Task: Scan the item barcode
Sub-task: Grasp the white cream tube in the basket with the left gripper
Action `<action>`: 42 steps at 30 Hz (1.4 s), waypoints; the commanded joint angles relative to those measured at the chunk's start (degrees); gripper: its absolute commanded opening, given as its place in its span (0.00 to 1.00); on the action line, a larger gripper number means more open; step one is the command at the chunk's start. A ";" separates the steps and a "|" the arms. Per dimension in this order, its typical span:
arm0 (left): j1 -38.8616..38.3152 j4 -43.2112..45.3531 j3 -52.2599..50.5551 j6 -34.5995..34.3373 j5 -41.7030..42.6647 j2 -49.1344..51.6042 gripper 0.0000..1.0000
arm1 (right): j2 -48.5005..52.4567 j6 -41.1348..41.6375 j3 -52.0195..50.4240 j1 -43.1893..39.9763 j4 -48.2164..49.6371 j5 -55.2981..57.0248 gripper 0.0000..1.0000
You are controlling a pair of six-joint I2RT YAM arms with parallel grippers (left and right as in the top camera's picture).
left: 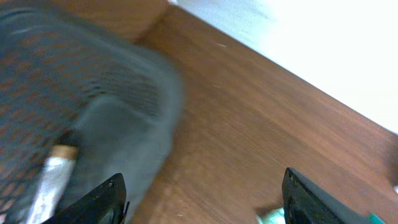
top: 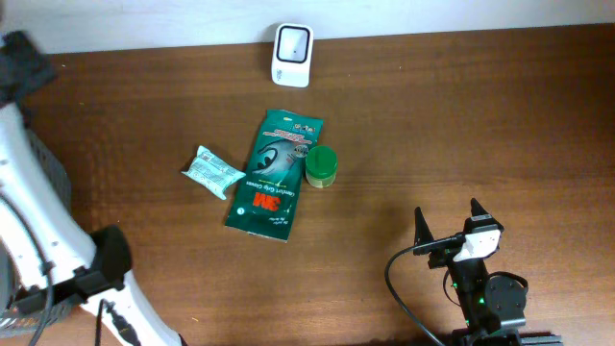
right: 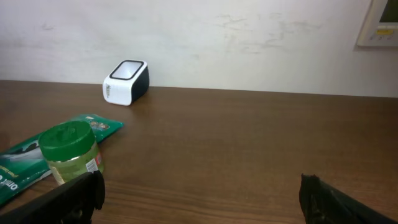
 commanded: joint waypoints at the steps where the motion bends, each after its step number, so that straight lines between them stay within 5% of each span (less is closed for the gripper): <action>1: 11.32 -0.20 -0.13 0.70 -0.74 -2.71 0.73 | -0.48 -0.02 -0.31 -0.24 -0.33 0.13 0.98; 5: 25.88 -0.20 -17.33 -3.50 -0.76 -8.90 0.81 | -0.48 -0.02 -0.31 -0.26 -0.33 0.11 0.98; 8: 28.46 0.74 -29.24 -6.19 -4.31 -9.55 0.82 | -0.48 -0.02 -0.31 -0.24 -0.33 0.11 0.99; 16: 29.49 21.64 -62.75 -5.27 -16.79 -9.55 0.79 | -0.48 -0.04 -0.31 -0.24 -0.33 0.11 0.98; 21: 29.86 40.50 -79.93 10.67 -18.88 -9.51 0.68 | -0.48 -0.02 -0.31 -0.24 -0.33 0.13 0.98; 33: 37.11 54.05 -88.48 15.32 -13.90 -6.10 0.58 | -0.48 -0.02 -0.31 -0.26 -0.33 0.11 0.98; 35: 37.11 53.99 -88.48 15.30 -13.86 -4.94 0.48 | -0.48 -0.02 -0.31 -0.26 -0.33 0.11 0.98; 37: 36.96 52.30 -88.48 15.28 -9.99 -4.87 0.24 | -0.48 -0.02 -0.31 -0.24 -0.33 0.11 0.98; 39: 36.94 52.39 -88.48 15.04 -6.36 -4.70 0.22 | -0.48 -0.04 -0.31 -0.24 -0.33 0.11 0.98; 41: 36.96 52.15 -88.48 15.06 -6.80 -4.70 0.00 | -0.48 -0.04 -0.31 -0.24 -0.33 0.11 0.98; 42: 36.94 51.80 -88.46 15.04 -6.78 -4.72 0.00 | -0.48 -0.02 -0.31 -0.24 -0.33 0.11 0.98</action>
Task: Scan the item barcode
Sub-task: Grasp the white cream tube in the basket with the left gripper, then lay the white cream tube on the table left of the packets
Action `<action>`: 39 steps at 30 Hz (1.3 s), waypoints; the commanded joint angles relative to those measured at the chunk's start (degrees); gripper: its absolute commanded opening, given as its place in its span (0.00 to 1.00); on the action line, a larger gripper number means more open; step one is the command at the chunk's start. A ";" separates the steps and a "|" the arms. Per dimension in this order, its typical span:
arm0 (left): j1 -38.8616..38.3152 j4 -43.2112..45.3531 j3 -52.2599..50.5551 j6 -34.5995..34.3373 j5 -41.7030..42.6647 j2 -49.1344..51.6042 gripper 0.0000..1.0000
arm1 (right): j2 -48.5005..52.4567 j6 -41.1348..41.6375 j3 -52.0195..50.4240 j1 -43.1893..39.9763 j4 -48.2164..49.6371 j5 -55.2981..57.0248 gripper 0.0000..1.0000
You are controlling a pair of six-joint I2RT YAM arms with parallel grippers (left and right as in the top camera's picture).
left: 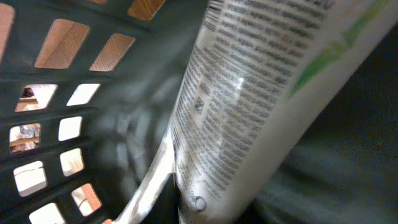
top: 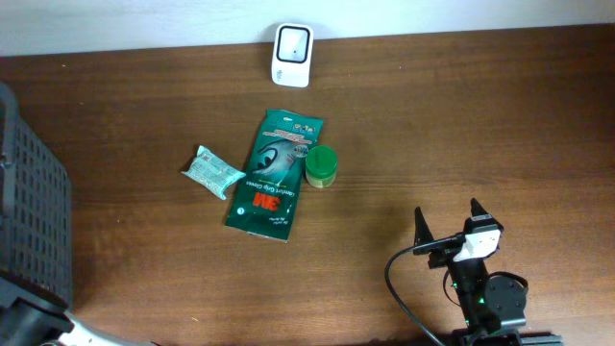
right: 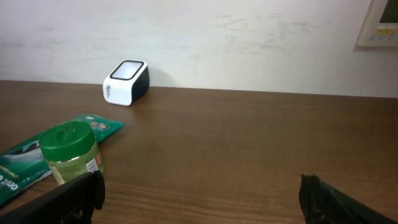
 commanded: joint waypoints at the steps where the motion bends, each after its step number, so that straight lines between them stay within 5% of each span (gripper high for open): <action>1: 0.00 -1.42 -0.13 -1.18 6.51 0.92 0.00 | -0.42 0.00 -0.31 -0.26 -0.33 0.11 0.98; 7: -2.23 -4.37 9.31 -1.16 8.98 -11.39 0.00 | -0.42 0.00 -0.31 -0.26 -0.33 0.11 0.98; 13: -9.38 1.75 10.38 -1.18 9.51 -30.53 0.00 | -0.42 0.00 -0.31 -0.24 -0.33 0.11 0.98; 20: -32.72 3.13 10.38 -1.36 9.29 -45.59 0.00 | -0.42 0.00 -0.31 -0.26 -0.33 0.11 0.98; 27: -49.64 -18.32 9.79 -7.91 0.44 -29.81 0.00 | -0.42 0.00 -0.31 -0.24 -0.33 0.11 0.98; 34: -58.73 -20.41 9.79 -10.86 -17.20 -7.48 0.00 | -0.42 0.00 -0.31 -0.24 -0.33 0.11 0.98; 39: -61.07 -21.49 9.79 -18.40 -18.47 0.46 0.00 | -0.42 0.00 -0.31 -0.24 -0.33 0.11 0.98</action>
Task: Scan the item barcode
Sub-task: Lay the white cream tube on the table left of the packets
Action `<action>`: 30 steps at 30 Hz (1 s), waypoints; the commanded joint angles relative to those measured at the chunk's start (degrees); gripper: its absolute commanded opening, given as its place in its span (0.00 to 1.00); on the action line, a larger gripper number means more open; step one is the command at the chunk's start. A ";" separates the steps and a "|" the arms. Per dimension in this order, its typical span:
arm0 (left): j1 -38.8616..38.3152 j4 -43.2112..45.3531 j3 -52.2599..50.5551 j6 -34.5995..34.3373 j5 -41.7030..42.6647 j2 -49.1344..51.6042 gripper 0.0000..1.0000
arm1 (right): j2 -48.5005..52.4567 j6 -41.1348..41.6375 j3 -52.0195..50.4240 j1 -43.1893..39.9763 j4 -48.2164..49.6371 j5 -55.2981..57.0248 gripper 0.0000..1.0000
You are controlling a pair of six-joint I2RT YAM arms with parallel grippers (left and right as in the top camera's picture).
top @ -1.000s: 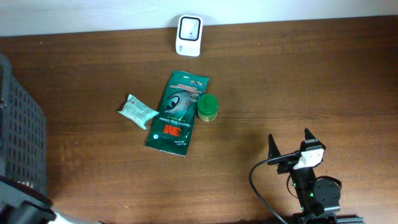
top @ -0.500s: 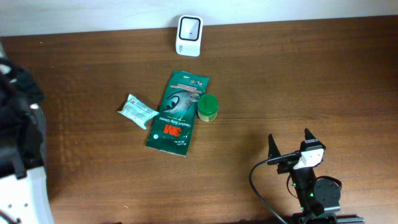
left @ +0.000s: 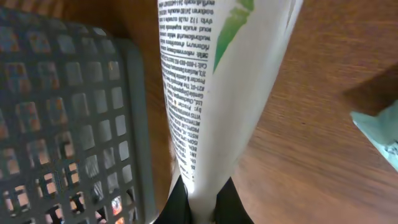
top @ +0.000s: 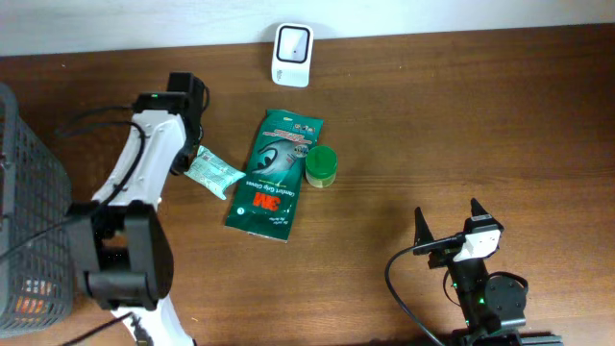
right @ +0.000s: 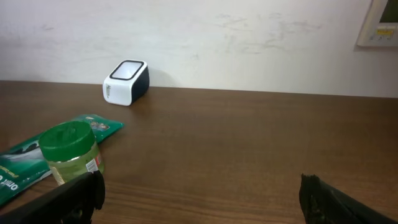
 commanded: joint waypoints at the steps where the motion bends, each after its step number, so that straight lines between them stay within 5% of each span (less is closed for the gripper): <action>1: -1.14 -0.26 0.79 -7.52 -0.92 2.89 0.00 | -0.42 -0.02 -0.31 -0.26 -0.33 0.09 0.98; 13: -8.13 2.95 0.79 -7.93 24.74 8.74 0.00 | -0.42 -0.02 -0.31 -0.24 -0.33 0.09 0.98; 19: -13.70 2.64 0.92 -7.89 24.00 8.70 0.00 | -0.42 -0.02 -0.31 -0.24 -0.33 0.09 0.98; 26: -13.75 1.22 0.90 -1.53 2.78 8.70 0.00 | -0.42 -0.02 -0.31 -0.24 -0.33 0.09 0.98; 28: -13.75 1.40 0.90 -0.02 2.95 8.72 0.15 | -0.42 -0.02 -0.31 -0.24 -0.33 0.09 0.98; 30: -13.75 1.40 0.92 -0.07 5.55 8.70 0.47 | -0.42 -0.02 -0.31 -0.26 -0.33 0.09 0.98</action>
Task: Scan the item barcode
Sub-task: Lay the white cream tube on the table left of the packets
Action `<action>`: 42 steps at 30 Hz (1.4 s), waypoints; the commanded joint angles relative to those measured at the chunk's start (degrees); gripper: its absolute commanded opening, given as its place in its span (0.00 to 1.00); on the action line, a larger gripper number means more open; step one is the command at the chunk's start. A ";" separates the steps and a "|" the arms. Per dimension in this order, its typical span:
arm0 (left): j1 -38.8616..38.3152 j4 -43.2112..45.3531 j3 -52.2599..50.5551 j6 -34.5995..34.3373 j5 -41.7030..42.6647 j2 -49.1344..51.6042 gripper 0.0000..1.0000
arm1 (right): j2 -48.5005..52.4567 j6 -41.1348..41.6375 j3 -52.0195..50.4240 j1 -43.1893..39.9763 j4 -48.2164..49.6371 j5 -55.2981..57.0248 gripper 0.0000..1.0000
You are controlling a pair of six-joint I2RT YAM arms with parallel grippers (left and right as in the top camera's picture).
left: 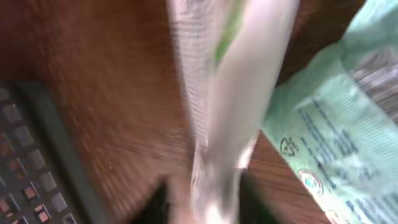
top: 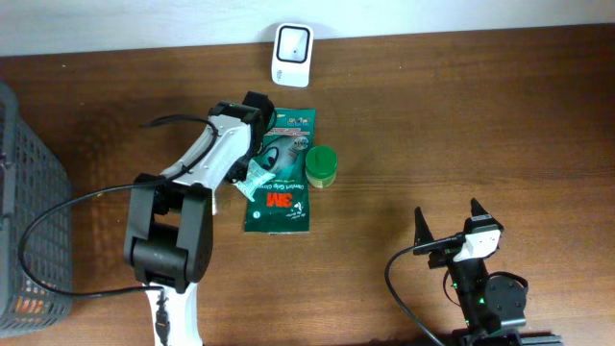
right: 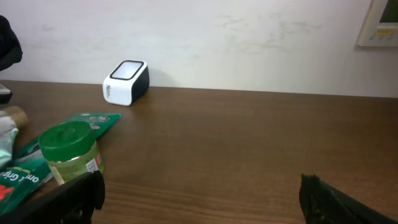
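Note:
A white tube with green print (left: 224, 93) shows blurred in the left wrist view, and my left gripper (left: 205, 205) is shut on its lower end. Overhead, the left gripper (top: 252, 130) hangs over the upper left of the green 3M pack (top: 281, 183), below the white scanner (top: 292, 41), which stands at the table's back edge. The tube itself is hidden under the arm there. From the right wrist the scanner (right: 126, 82) shows at the back left. My right gripper (top: 452, 226) rests open near the front right, with nothing between its fingers (right: 336, 199).
A green-lidded jar (top: 321, 165) stands right of the 3M pack. A small teal packet (top: 252, 179) lies against the pack's left side, under the left arm. A dark mesh basket (top: 24, 192) stands at the far left edge.
My left gripper, still holding the tube, has moved right from beside the teal packet to over the 3M pack. The packet and pack have shifted right. The right arm is unchanged.
My left gripper was open over the table beside the basket. Then it was down inside the basket at the white tube. Then it held the tube over the table left of the packet, and now it holds it over the 3M pack, below the scanner.

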 commanded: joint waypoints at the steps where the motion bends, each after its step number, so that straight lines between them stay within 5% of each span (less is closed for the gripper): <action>1: -0.07 -0.02 0.28 1.20 1.44 -0.15 0.52 | -0.42 0.02 -0.31 -0.24 -0.33 0.11 0.98; 4: -0.04 -1.44 4.07 1.20 9.44 -0.31 0.52 | -0.42 0.02 -0.31 -0.24 -0.33 0.11 0.98; 11: 5.97 -16.85 38.80 1.20 15.21 -5.77 0.57 | -0.42 0.02 -0.31 -0.26 -0.33 0.11 0.98; 15: 20.76 -21.62 54.88 1.11 15.30 -13.38 0.57 | -0.42 0.00 -0.31 -0.24 -0.33 0.11 0.98; 19: 42.45 -22.62 55.82 -0.15 23.12 -18.43 0.54 | -0.42 0.02 -0.31 -0.24 -0.33 0.11 0.98; 26: 68.63 -22.99 41.59 -2.71 31.21 -13.81 0.52 | -0.42 0.02 -0.31 -0.26 -0.33 0.11 0.98; 33: 71.93 -9.01 9.55 -2.71 30.10 -13.44 0.53 | -0.42 0.02 -0.31 -0.26 -0.33 0.11 0.98; 42: 72.98 1.62 -8.96 -2.73 23.85 -13.35 0.48 | -0.42 0.02 -0.31 -0.24 -0.33 0.13 0.98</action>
